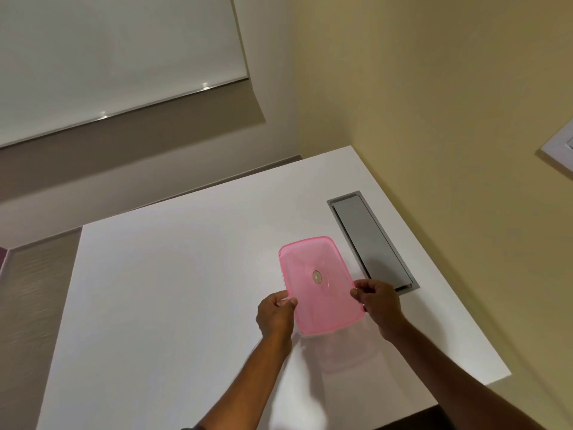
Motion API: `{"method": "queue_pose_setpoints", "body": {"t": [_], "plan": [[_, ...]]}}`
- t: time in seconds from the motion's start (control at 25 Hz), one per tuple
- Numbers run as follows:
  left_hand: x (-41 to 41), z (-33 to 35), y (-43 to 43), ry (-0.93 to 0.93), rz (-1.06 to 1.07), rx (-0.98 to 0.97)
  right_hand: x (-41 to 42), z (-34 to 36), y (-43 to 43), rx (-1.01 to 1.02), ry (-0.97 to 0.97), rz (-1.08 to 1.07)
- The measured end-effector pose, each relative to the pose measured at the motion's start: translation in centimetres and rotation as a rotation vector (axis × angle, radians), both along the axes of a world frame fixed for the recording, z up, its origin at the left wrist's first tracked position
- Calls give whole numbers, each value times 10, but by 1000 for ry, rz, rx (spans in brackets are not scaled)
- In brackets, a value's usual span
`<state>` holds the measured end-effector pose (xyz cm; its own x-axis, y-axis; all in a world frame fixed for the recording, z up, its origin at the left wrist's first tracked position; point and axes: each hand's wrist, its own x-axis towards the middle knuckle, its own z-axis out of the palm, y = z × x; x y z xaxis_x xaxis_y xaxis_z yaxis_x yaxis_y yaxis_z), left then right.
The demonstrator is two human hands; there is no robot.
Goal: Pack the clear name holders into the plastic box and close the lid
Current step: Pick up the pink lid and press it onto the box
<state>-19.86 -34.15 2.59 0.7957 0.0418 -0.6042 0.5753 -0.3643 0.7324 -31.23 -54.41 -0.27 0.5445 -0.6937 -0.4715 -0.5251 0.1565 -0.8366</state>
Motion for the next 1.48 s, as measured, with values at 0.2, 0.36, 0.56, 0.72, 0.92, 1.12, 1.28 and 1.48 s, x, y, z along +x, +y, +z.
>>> {"method": "queue_pose_setpoints", "body": {"t": [0.2,0.36,0.56,0.72,0.92,1.12,1.28,1.48], "plan": [[1,-17,5,-10,-33,22,5,-9,11,-71,70,8],[4,-27,8,11,-51,16,7,-13,19,-136,95,-1],[7,-36,10,55,-71,-19,6,-18,20,-175,115,7],[8,-40,10,67,-81,-26,3,-22,20,-165,129,13],[11,-42,11,87,-104,-22,5,-24,17,-153,123,11],[11,-43,10,125,-110,-15,5,-25,7,-128,169,52],[12,-44,9,130,-122,2,3,-24,-1,-59,183,81],[13,-45,8,156,-124,-4,4,-22,-7,24,179,133]]}}
